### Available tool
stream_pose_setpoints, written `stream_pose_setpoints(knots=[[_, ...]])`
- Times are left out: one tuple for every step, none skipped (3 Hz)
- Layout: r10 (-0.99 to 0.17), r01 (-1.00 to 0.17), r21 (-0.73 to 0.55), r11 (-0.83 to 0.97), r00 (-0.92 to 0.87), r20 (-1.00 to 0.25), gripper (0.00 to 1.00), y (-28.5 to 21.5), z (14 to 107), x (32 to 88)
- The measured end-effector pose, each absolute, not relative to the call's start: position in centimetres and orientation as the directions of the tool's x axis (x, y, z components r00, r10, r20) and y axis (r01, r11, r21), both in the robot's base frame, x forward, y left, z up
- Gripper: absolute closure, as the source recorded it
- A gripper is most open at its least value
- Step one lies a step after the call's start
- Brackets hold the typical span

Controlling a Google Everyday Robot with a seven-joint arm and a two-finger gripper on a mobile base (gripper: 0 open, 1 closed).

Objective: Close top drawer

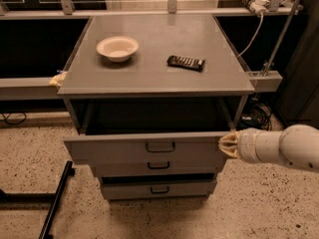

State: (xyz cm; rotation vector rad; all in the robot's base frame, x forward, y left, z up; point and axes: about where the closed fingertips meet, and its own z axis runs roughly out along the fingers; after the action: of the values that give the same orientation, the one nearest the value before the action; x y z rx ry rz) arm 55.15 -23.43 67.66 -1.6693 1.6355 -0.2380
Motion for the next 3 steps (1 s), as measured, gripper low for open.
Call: stream_pose_setpoints(knots=[[-0.916,-0.773,-0.620,0.137,0.140,-0.377,1.00,-24.1,67.3,57.7],[-0.917,-0.779,-0.611,0.142,0.130,-0.378,1.00,-24.3,67.0,59.7],[-0.919,-0.789,-0.599,0.138,0.122,-0.374,1.00,-23.9,66.5,61.8]])
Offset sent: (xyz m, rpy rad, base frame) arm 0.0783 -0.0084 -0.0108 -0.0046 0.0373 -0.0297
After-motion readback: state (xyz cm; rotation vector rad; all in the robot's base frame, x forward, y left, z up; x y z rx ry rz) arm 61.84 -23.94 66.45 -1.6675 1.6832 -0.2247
